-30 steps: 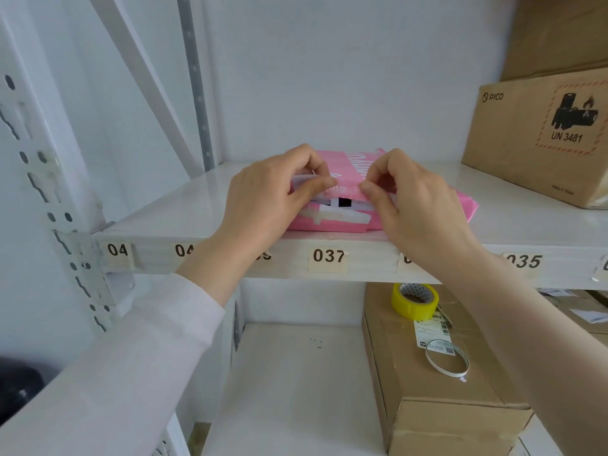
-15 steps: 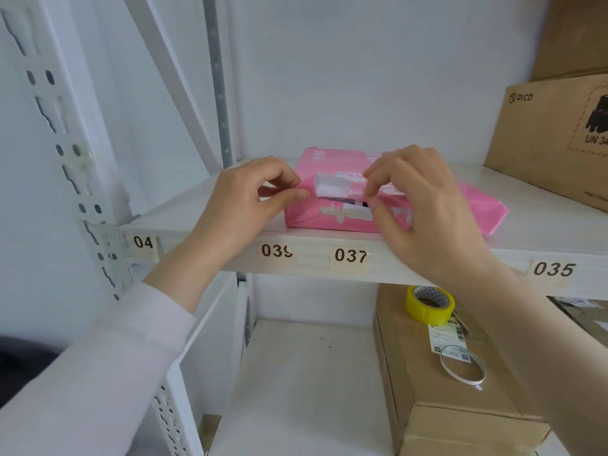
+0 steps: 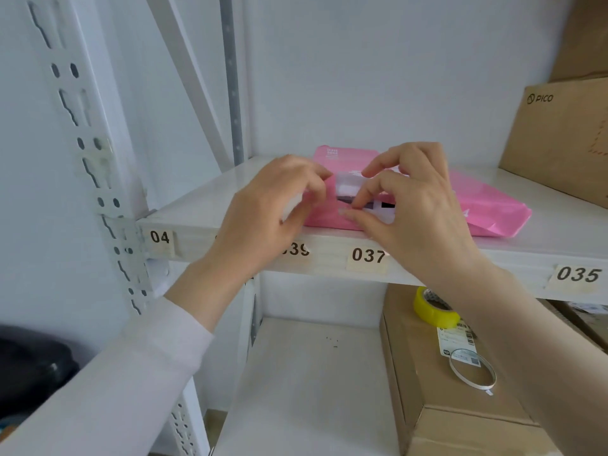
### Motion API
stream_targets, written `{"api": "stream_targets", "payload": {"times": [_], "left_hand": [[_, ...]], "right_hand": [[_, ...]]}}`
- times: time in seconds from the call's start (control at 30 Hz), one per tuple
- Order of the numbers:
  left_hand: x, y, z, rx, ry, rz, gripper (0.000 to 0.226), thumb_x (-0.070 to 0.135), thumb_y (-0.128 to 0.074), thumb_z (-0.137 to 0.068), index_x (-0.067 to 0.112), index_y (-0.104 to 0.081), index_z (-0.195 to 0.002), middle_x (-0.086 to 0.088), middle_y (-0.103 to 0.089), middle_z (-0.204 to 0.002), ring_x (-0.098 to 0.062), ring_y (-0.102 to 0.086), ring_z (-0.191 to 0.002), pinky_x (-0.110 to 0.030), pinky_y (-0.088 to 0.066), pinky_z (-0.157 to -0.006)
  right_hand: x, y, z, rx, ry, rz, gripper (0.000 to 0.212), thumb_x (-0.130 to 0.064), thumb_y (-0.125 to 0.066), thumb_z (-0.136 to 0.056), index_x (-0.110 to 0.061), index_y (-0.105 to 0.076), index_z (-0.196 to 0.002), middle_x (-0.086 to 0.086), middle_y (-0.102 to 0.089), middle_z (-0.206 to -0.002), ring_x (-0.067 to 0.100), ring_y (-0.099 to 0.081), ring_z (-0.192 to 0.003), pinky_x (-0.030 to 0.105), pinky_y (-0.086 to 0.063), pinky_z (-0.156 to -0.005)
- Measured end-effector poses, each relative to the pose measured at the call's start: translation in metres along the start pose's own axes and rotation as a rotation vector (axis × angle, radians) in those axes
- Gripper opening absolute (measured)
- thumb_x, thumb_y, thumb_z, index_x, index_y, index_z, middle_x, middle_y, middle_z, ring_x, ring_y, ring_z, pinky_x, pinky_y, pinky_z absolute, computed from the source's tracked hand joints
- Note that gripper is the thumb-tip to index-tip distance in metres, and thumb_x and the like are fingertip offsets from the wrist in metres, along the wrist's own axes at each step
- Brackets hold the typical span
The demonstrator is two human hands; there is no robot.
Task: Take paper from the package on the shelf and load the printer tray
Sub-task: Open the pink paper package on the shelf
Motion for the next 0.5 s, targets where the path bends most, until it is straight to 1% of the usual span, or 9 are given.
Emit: {"api": "stream_targets", "payload": {"times": [0.03, 0.1, 0.2, 0.27, 0.33, 0.4, 0.43, 0.5], "left_hand": [[0.003, -0.001, 0.003, 0.006, -0.077, -0.081, 0.009, 0.01, -0.057, -0.088, 0.019, -0.059, -0.087, 0.003, -0.062, -0.105, -0.014, -0.057, -0.099, -0.032, -0.051, -0.074], [0.007, -0.001, 0.004, -0.002, -0.17, -0.198, 0.009, 0.02, -0.059, -0.09, 0.02, -0.065, -0.096, -0.002, -0.064, -0.112, -0.018, -0.057, -0.099, -0.037, -0.052, -0.07], [0.01, 0.001, -0.002, -0.045, -0.244, -0.307, 0.019, 0.028, -0.053, -0.093, 0.019, -0.069, -0.099, -0.004, -0.065, -0.112, -0.02, -0.061, -0.095, -0.039, -0.053, -0.064], [0.012, 0.003, -0.005, -0.055, -0.308, -0.356, 0.018, 0.024, -0.055, -0.093, 0.015, -0.071, -0.09, -0.005, -0.068, -0.105, -0.02, -0.064, -0.088, -0.037, -0.053, -0.058], [0.014, 0.005, -0.007, -0.081, -0.36, -0.382, 0.016, 0.018, -0.058, -0.091, 0.012, -0.07, -0.082, -0.004, -0.07, -0.101, -0.018, -0.066, -0.084, -0.031, -0.053, -0.056], [0.012, 0.006, -0.009, -0.132, -0.358, -0.38, 0.014, 0.016, -0.058, -0.091, 0.012, -0.068, -0.083, -0.002, -0.07, -0.101, -0.012, -0.064, -0.085, -0.022, -0.047, -0.056], [0.009, 0.007, -0.01, -0.156, -0.358, -0.383, 0.013, 0.016, -0.057, -0.092, 0.013, -0.067, -0.085, 0.0, -0.07, -0.102, -0.009, -0.062, -0.086, -0.021, -0.045, -0.056], [0.005, 0.008, -0.011, -0.212, -0.392, -0.401, 0.012, 0.014, -0.054, -0.093, 0.012, -0.064, -0.088, -0.001, -0.069, -0.103, -0.007, -0.059, -0.086, -0.021, -0.047, -0.055]], "right_hand": [[-0.001, 0.0, 0.0, -0.009, -0.005, -0.008, 0.016, -0.027, -0.07, -0.072, -0.011, -0.068, -0.072, 0.009, -0.06, -0.095, 0.027, -0.044, -0.102, 0.039, -0.051, -0.074], [-0.002, 0.0, 0.0, -0.026, -0.008, -0.015, 0.016, -0.027, -0.069, -0.071, -0.011, -0.068, -0.071, 0.009, -0.06, -0.093, 0.03, -0.046, -0.102, 0.039, -0.051, -0.074], [-0.002, 0.001, 0.0, -0.054, -0.008, -0.011, 0.028, -0.04, -0.062, -0.074, -0.013, -0.068, -0.073, 0.007, -0.06, -0.094, 0.029, -0.044, -0.103, 0.031, -0.046, -0.076], [-0.001, 0.004, 0.0, -0.042, -0.021, 0.008, 0.029, -0.041, -0.058, -0.075, -0.014, -0.069, -0.075, 0.006, -0.061, -0.094, 0.028, -0.044, -0.103, 0.029, -0.042, -0.076], [0.002, 0.006, 0.0, -0.033, -0.042, 0.031, 0.021, -0.034, -0.064, -0.074, -0.014, -0.07, -0.075, 0.006, -0.061, -0.094, 0.03, -0.045, -0.103, 0.033, -0.043, -0.074], [0.002, 0.006, 0.002, -0.033, -0.047, 0.064, 0.015, -0.027, -0.068, -0.073, -0.013, -0.07, -0.072, 0.007, -0.061, -0.094, 0.032, -0.045, -0.103, 0.036, -0.045, -0.072], [0.002, 0.006, 0.003, -0.03, -0.042, 0.082, 0.014, -0.026, -0.068, -0.073, -0.012, -0.07, -0.071, 0.007, -0.062, -0.094, 0.033, -0.046, -0.103, 0.037, -0.045, -0.073], [0.001, 0.006, 0.004, -0.019, -0.024, 0.109, 0.012, -0.024, -0.068, -0.073, -0.012, -0.069, -0.07, 0.007, -0.062, -0.095, 0.032, -0.045, -0.103, 0.036, -0.043, -0.076]]}}
Point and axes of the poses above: each hand's wrist, its own z-axis away from the middle knuckle, its own y-axis out of the back of the hand, x = y × z, the point moved 4 cm from there along -z, towards the middle knuckle
